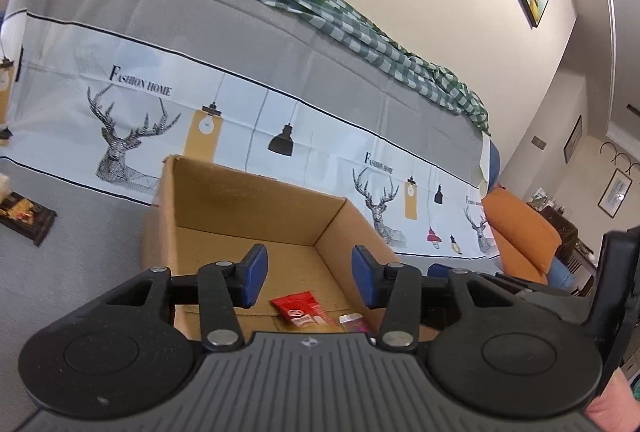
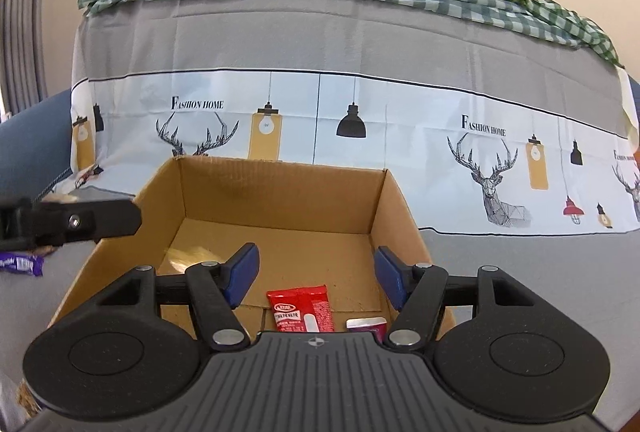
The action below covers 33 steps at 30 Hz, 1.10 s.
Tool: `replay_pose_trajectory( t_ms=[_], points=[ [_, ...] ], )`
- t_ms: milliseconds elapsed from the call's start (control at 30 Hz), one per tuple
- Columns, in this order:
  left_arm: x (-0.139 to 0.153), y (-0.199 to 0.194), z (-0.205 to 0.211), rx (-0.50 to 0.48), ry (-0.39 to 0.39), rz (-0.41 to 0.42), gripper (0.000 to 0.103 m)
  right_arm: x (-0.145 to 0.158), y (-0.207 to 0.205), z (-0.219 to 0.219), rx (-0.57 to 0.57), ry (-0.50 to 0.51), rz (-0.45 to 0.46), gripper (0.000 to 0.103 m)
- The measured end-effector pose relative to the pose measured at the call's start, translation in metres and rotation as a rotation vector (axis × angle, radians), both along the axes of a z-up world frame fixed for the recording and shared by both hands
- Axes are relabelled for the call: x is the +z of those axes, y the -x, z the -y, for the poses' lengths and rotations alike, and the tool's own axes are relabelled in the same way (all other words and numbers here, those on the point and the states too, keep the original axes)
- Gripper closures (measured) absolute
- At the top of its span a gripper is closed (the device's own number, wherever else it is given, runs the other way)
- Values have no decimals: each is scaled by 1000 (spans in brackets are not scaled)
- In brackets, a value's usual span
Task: Organize snacks
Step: 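Open both tools to drop the yellow bar and red packet into the box, then move both open tools back toward the remaining snacks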
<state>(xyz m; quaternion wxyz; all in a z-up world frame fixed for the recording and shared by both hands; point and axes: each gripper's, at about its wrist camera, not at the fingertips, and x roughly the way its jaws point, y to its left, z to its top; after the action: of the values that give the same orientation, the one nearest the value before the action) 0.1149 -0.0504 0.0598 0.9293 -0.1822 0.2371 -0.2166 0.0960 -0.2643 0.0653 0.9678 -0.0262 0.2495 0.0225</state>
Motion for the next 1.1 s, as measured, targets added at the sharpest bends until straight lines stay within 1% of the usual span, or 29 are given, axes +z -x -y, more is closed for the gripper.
replay_pose_trajectory(
  t_ms=[67,100,167,233,267,300,333,367,400,433,533,600,667,767,933,967,1033,1067,1100],
  points=[
    [0,3,-9,12,-18,-10,56,1,0,-3,-12,-22,2,37],
    [0,3,-16,18,-23,-19,63,2,1,-4,-14,-37,0,37],
    [0,5,-30,31,-29,-48,73,3,1,-10,-20,-68,-1,37],
    [-1,6,-49,59,-31,-75,78,4,1,-16,-21,-94,-1,39],
    [-1,7,-57,71,-33,-90,82,4,2,-21,-21,-108,-1,40],
    [-1,7,-67,87,-39,-103,83,5,2,-25,-18,-121,-1,47],
    [-1,8,-75,105,-53,-114,83,5,3,-30,-13,-133,-1,58],
    [0,9,-84,125,-71,-124,83,5,3,-35,-3,-147,-3,63],
    [0,8,-94,144,-93,-137,83,5,4,-40,9,-162,-3,72],
    [-1,8,-103,159,-117,-147,83,6,5,-47,25,-175,-3,77],
    [-5,4,-132,206,-181,-182,83,6,9,-70,86,-184,1,79],
    [-11,-1,-150,237,-217,-212,83,7,12,-88,148,-179,2,79],
    [-15,-7,-164,256,-257,-231,83,6,16,-107,208,-170,9,79],
    [-22,-18,-182,274,-315,-248,83,4,20,-135,297,-158,-3,79],
    [-39,-40,-207,309,-355,-317,83,-4,23,-178,418,-126,-39,80],
    [-44,-44,-211,313,-361,-331,82,-7,23,-187,440,-117,-47,80],
    [-52,-51,-215,319,-384,-359,72,-14,19,-201,467,-93,-70,80],
    [-57,-55,-216,319,-402,-375,55,-18,16,-209,477,-73,-96,80],
    [-62,-59,-217,315,-422,-393,43,-24,12,-215,485,-56,-128,79]
  ],
)
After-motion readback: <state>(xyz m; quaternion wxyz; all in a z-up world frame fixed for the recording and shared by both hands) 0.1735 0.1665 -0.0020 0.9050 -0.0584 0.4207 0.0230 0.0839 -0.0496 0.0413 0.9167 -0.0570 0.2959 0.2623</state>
